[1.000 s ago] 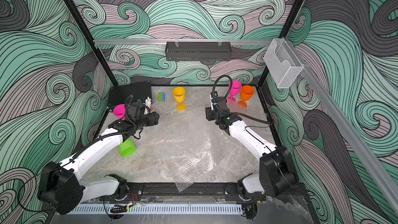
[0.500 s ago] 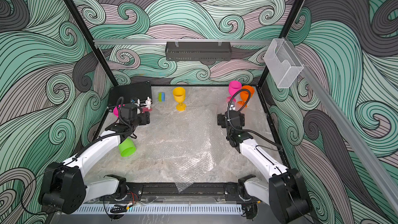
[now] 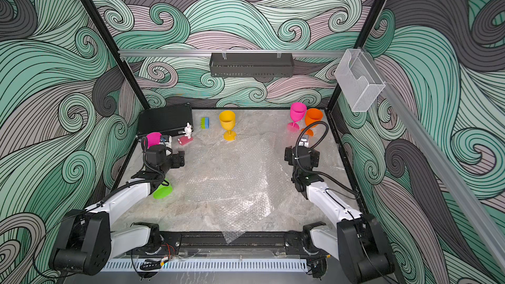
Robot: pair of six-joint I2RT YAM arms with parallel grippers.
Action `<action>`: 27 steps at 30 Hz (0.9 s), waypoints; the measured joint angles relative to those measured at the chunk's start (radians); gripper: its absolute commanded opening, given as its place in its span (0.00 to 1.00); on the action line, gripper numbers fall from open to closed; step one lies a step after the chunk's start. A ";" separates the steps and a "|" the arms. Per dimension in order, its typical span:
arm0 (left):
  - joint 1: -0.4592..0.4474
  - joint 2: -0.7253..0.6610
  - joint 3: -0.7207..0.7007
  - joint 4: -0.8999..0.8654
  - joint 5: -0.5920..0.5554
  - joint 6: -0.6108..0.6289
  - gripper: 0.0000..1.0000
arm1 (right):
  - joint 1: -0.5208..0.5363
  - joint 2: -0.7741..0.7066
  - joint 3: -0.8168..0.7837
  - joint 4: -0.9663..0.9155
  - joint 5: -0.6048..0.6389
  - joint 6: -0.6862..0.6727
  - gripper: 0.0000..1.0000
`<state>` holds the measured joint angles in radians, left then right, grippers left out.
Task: Unpack wine glasses from bubble wrap
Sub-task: Reset both arms
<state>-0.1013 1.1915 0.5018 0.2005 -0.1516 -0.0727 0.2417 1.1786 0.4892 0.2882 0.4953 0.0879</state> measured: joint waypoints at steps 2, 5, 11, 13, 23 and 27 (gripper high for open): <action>0.000 0.005 -0.009 0.040 0.000 0.011 0.87 | -0.002 0.013 -0.013 0.021 0.007 -0.003 1.00; 0.001 0.036 -0.013 0.092 0.000 0.022 0.87 | -0.007 0.030 -0.035 0.053 0.021 -0.009 1.00; 0.001 0.102 -0.061 0.199 0.003 0.035 0.86 | -0.031 0.079 -0.103 0.177 0.038 -0.041 1.00; 0.003 0.115 -0.069 0.213 0.008 0.040 0.85 | -0.040 0.089 -0.129 0.225 0.031 -0.056 1.00; 0.049 0.118 -0.074 0.282 0.043 0.080 0.85 | -0.143 0.179 -0.145 0.428 -0.103 -0.084 1.00; 0.068 0.186 -0.074 0.362 0.043 0.094 0.84 | -0.177 0.270 -0.145 0.537 -0.159 -0.078 1.00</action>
<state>-0.0338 1.3777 0.4282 0.5629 -0.1089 0.0216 0.0647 1.4483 0.3447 0.8249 0.3359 0.0101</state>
